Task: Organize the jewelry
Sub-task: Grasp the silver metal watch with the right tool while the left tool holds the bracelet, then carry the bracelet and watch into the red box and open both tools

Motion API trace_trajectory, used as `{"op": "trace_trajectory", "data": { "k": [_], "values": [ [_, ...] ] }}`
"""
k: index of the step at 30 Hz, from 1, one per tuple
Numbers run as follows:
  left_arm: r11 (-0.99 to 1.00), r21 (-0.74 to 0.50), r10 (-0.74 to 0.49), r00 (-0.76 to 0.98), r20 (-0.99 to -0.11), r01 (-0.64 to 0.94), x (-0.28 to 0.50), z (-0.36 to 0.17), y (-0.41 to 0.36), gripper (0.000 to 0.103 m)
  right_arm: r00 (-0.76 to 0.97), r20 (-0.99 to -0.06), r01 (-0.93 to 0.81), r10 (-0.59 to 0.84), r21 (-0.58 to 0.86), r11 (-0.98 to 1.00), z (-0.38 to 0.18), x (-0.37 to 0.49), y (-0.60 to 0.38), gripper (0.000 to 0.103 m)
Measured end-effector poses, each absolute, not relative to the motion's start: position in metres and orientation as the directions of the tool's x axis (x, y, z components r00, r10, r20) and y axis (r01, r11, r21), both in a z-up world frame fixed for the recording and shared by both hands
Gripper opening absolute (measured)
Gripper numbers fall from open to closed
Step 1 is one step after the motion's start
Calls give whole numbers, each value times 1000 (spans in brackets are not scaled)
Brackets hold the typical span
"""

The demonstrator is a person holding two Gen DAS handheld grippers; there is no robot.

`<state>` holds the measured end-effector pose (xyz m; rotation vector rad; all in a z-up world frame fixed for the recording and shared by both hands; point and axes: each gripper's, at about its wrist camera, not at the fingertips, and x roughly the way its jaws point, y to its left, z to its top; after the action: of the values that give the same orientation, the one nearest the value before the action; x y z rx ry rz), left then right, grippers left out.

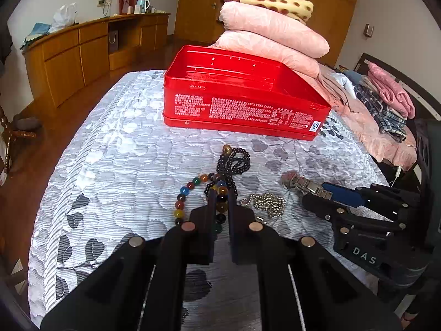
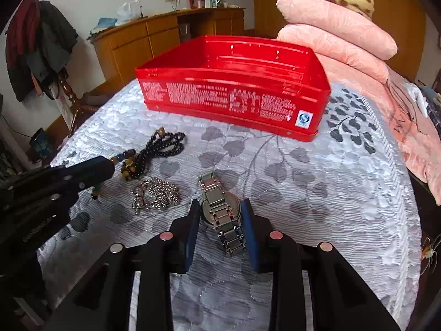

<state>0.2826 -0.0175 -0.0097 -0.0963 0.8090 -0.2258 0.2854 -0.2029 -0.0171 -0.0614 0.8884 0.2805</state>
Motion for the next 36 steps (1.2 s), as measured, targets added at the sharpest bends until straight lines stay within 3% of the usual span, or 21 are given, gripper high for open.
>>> {"op": "trace_trajectory", "data": {
  "k": [16,27,36],
  "values": [
    [966,-167,-260,753,-605,199,277,49,-13,7,697,-680,-287,229,28,958,55,276,-210,30],
    [953,-169,-302,804,-512,250,317,109,-25,7,755,-623,-254,204,8,967,100,325,-222,30],
    [959,-158,-285,781,-555,237,393,103,-46,7,726,-661,-224,190,34,974,88,392,-228,30]
  ]
}}
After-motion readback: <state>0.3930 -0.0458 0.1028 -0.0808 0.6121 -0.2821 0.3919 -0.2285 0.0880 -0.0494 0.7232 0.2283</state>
